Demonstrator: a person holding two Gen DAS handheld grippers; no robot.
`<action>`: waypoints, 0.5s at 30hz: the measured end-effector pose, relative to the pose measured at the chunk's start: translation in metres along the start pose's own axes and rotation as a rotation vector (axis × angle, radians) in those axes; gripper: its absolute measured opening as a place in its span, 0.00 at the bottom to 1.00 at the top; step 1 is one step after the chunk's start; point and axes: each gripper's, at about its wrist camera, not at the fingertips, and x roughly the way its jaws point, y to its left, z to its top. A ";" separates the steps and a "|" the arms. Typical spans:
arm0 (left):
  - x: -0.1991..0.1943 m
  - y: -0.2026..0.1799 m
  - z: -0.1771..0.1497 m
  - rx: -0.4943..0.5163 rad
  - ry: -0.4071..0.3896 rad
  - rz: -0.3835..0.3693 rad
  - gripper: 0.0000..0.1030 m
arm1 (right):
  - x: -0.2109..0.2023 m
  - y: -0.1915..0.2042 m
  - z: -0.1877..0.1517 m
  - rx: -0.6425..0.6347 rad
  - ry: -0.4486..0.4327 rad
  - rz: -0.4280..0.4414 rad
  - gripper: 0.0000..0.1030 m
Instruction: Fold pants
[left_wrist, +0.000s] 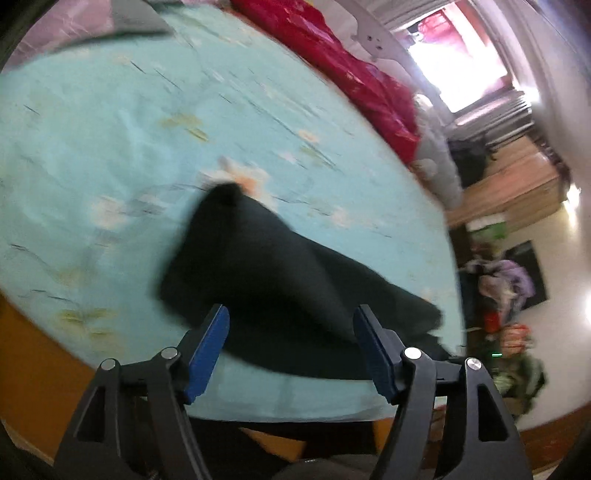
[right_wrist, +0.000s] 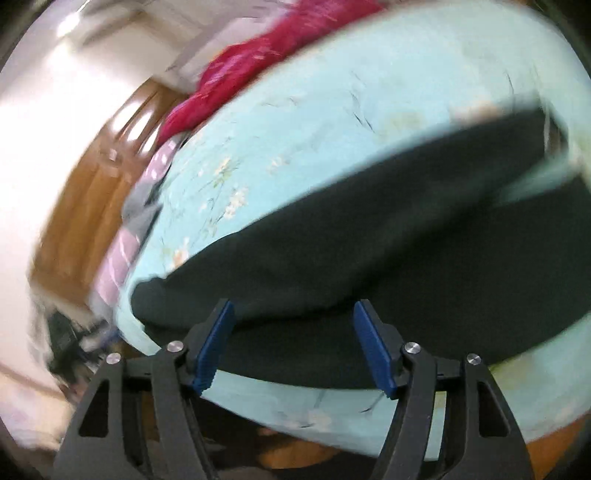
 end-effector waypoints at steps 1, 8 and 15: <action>0.009 -0.004 0.001 -0.005 0.014 -0.004 0.69 | 0.008 -0.004 -0.002 0.046 0.022 0.028 0.66; 0.082 0.004 0.025 -0.093 0.091 0.055 0.63 | 0.067 -0.014 -0.006 0.239 0.091 0.103 0.66; 0.066 -0.004 0.047 -0.061 0.031 0.018 0.05 | 0.057 -0.017 0.000 0.298 -0.050 0.207 0.06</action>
